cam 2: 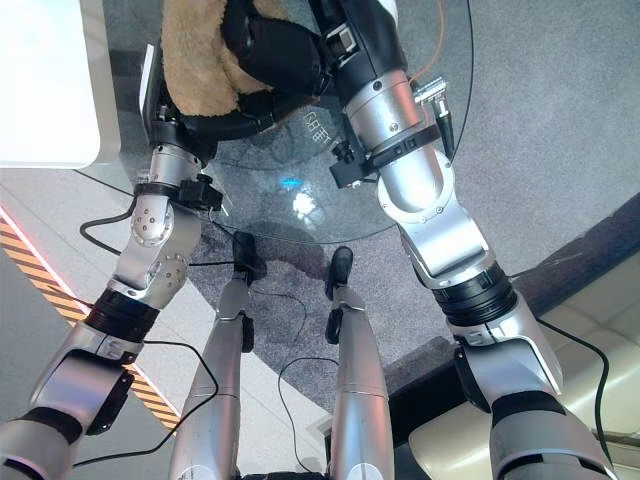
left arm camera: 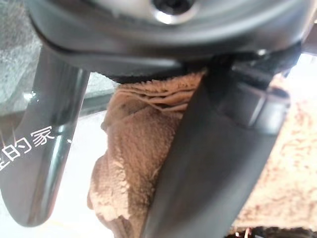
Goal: Wipe the table with a cloth and put it in the basket.
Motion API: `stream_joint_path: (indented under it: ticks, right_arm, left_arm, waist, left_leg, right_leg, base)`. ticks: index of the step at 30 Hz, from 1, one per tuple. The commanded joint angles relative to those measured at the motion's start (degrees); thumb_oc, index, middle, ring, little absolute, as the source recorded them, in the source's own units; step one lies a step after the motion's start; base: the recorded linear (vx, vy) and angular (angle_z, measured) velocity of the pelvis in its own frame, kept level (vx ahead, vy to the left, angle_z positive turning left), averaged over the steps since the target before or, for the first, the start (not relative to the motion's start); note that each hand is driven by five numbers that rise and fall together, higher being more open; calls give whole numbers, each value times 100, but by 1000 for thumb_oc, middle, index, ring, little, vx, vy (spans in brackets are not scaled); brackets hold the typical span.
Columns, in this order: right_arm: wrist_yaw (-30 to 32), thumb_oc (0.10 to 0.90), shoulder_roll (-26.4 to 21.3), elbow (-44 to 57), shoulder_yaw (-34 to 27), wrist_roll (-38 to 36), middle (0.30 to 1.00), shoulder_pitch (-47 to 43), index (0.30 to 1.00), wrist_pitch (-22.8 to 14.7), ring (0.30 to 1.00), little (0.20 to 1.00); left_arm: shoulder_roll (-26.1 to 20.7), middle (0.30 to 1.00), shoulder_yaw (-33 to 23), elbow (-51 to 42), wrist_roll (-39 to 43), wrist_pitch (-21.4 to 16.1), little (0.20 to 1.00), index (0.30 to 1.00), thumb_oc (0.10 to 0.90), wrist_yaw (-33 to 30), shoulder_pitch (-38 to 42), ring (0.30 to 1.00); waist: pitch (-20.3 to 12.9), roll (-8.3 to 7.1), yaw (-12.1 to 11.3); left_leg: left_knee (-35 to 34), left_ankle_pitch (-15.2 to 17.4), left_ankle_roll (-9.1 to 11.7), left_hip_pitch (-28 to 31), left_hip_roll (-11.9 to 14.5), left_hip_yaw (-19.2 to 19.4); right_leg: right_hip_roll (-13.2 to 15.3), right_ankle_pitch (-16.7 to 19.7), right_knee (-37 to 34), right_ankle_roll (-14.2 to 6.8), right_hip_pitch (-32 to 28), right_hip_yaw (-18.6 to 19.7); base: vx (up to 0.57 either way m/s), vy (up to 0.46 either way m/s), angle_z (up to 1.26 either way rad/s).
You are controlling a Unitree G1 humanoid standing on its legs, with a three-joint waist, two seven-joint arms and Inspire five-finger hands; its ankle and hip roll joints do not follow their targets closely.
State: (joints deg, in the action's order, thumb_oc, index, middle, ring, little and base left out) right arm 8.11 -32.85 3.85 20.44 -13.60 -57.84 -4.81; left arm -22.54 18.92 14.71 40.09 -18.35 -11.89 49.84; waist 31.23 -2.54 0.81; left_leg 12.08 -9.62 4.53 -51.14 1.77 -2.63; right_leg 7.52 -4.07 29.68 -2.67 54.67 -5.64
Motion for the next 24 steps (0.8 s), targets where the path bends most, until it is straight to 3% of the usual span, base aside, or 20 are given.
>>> stream_joint_path:
  ticks: [1,19,24]
  right_arm:
    - [186,800,308,942,-297,-76,900,-944,900,-514,900,900]
    - [22,800,231,895,-339,-246,900,-968,900,-416,900,900]
    - [122,800,243,848,-411,-569,900,-906,900,-552,900,900]
  left_arm:
    - [121,300,-93,-975,181,-668,200,300,100,402,728,300]
    - [127,300,-179,-976,363,-660,200,300,100,444,720,300]
    - [108,300,-212,-955,413,-692,200,300,100,464,688,300]
  waist:
    - [-143,-175,-39]
    - [-143,-189,-36]
    - [-143,-207,-41]
  left_leg:
    - [515,653,-286,249,-273,1]
    - [480,643,-286,298,-265,6]
    - [506,661,-280,310,-252,16]
  right_leg:
    - [-325,845,-1228,-309,-617,66]
    - [-309,861,-1283,-310,-671,67]
    - [-308,851,-1264,-309,-690,44]
  base:
    - [0,0,0]
    - [0,0,0]
    - [0,0,0]
